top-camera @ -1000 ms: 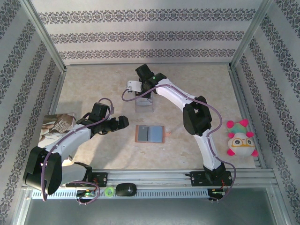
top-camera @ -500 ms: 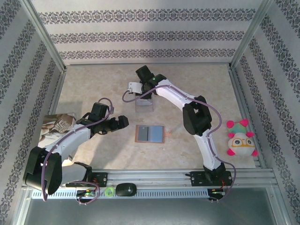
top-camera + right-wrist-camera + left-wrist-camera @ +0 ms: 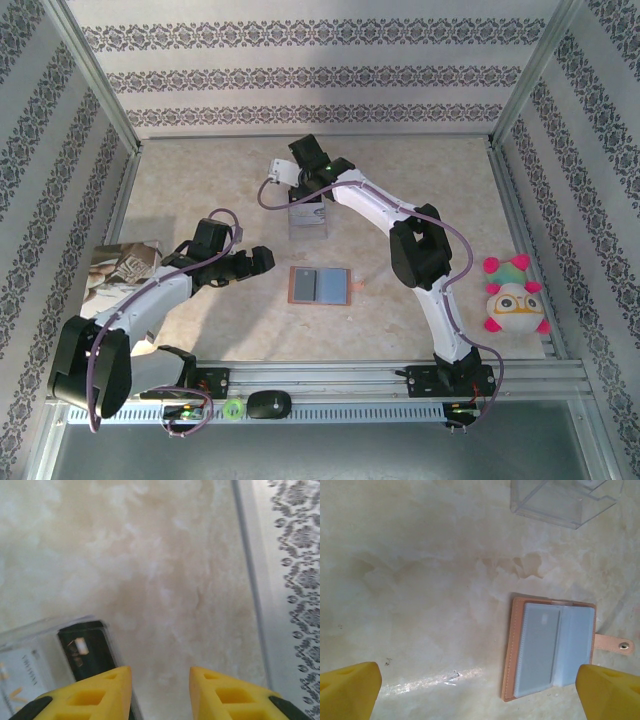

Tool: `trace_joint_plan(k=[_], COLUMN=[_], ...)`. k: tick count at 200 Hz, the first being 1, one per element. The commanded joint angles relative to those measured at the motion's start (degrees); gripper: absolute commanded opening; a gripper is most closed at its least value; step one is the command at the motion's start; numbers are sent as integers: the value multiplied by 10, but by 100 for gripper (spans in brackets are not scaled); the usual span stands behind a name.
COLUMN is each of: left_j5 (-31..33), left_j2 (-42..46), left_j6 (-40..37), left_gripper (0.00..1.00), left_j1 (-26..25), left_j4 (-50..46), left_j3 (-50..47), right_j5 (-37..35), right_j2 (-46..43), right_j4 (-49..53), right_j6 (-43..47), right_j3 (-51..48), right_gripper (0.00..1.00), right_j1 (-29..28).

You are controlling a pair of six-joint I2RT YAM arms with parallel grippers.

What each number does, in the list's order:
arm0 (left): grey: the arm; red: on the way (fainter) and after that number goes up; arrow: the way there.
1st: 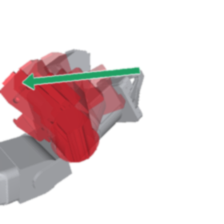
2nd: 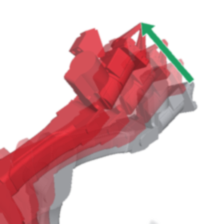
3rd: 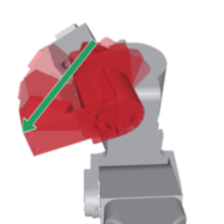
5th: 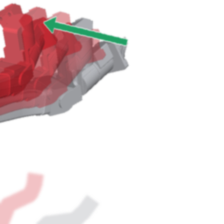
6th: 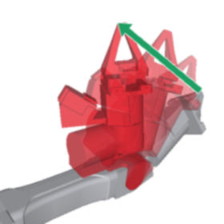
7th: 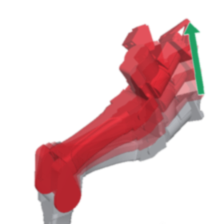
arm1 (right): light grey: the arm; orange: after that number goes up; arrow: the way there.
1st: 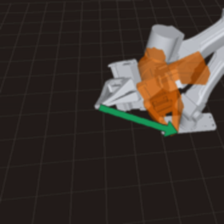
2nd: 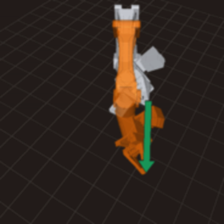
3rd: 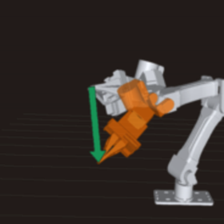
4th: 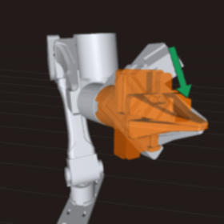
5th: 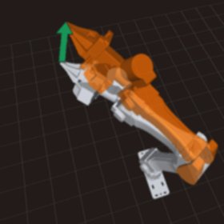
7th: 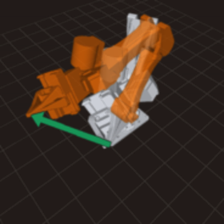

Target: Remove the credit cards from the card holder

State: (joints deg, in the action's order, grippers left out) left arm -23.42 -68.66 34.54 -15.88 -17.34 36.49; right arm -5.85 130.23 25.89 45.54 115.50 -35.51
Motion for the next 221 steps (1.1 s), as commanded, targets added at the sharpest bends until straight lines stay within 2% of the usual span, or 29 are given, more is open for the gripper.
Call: trace_joint_plan(k=[1, 31, 64, 82, 107, 140, 163, 188, 221], left_j5=[15, 25, 27, 27, 19, 17, 14, 6, 2], left_j2=[24, 44, 67, 77, 83, 93, 103, 107, 123], left_j6=[9, 26, 48, 66, 82, 82, 82, 77, 79], left_gripper=[100, 100, 100, 100, 100, 99, 100, 100, 100], left_j1=[9, 9, 12, 14, 17, 20, 23, 23, 23], left_j4=[17, 32, 71, 101, 140, 158, 165, 154, 151], left_j3=[-10, -23, -48, -69, -98, -125, -138, -138, -149], right_j5=[-33, -35, -60, -73, -31, -21, -5, 39, 23], right_j2=[-28, -54, -95, -122, -175, -267, -300, -295, -264], right_j4=[-69, -90, -30, 35, 91, 99, 99, 97, 89], right_j6=[-80, -198, -353, -467, -569, -610, -611, -609, -594], right_j3=[24, 31, 30, 3, -100, -283, -371, -421, -428], right_gripper=[37, 37, 42, 43, 44, 45, 46, 47, 49], right_j1=[-4, -7, -17, -22, -32, -78, -128, -172, -220])
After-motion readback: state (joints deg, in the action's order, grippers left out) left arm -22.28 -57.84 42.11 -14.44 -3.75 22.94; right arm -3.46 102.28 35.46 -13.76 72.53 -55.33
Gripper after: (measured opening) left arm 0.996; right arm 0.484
